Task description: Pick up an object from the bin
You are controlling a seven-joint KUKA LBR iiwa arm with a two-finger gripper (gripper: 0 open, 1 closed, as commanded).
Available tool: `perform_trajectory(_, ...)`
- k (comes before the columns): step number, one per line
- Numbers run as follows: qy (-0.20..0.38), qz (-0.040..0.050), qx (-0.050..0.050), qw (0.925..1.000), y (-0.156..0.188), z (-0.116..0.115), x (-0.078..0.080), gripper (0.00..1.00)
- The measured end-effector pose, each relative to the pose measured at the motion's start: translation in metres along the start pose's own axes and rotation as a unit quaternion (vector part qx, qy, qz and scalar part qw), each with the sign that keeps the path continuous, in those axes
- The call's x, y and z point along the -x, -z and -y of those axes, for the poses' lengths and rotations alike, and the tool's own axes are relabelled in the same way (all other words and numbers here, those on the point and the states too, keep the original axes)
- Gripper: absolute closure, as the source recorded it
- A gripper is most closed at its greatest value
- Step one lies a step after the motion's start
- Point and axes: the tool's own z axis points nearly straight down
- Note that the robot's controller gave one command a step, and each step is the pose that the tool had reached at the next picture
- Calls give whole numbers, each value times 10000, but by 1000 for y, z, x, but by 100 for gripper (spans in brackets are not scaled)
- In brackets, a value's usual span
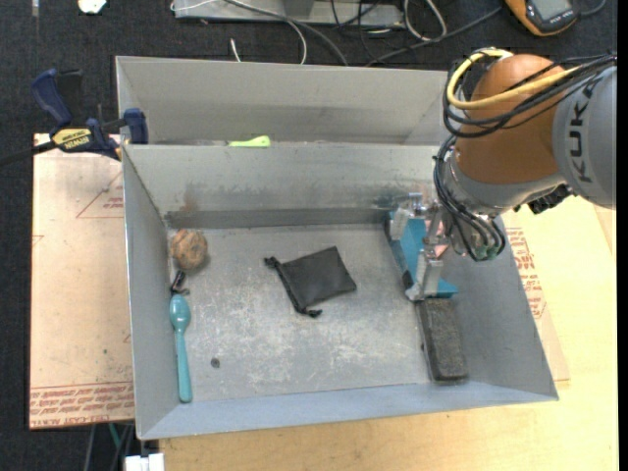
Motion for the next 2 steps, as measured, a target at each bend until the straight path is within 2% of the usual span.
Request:
perform_trajectory(1,4,31,-3,10000,4,0,1,0)
perform_trajectory(2,-36,25,3,10000,53,12,-12,0)
